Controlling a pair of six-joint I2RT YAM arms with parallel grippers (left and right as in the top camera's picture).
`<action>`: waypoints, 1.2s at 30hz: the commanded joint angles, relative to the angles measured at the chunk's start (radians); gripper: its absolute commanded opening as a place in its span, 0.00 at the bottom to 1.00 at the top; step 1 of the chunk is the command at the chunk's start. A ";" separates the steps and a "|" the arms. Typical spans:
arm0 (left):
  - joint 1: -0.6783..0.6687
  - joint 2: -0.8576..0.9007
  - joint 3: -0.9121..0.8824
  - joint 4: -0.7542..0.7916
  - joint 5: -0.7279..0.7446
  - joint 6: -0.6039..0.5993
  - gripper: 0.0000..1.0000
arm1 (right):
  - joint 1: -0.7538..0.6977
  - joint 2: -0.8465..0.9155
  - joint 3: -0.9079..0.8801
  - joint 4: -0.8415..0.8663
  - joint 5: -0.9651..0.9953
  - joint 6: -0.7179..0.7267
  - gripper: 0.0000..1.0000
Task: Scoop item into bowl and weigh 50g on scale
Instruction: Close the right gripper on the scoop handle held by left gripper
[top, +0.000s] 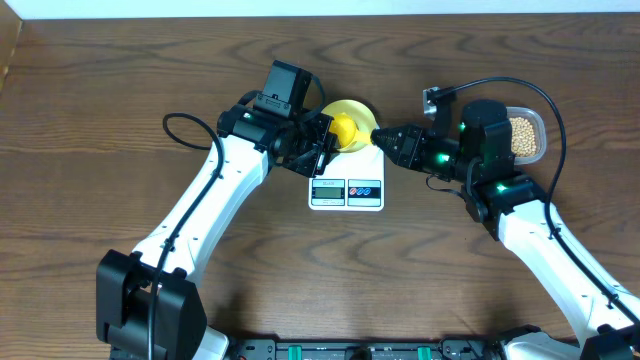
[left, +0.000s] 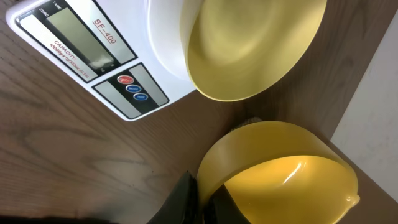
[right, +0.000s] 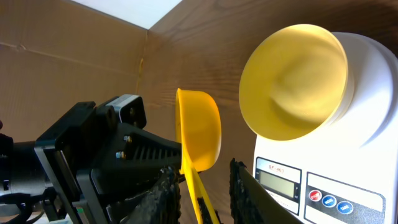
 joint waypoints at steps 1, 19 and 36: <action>-0.006 -0.011 0.004 0.005 0.013 0.009 0.07 | 0.008 0.002 0.016 -0.001 -0.004 -0.023 0.25; -0.017 -0.011 0.004 0.007 0.013 -0.029 0.07 | 0.008 0.002 0.016 0.001 0.031 -0.021 0.18; -0.017 -0.011 0.004 0.006 0.013 -0.083 0.07 | 0.008 0.002 0.016 0.011 0.068 0.001 0.23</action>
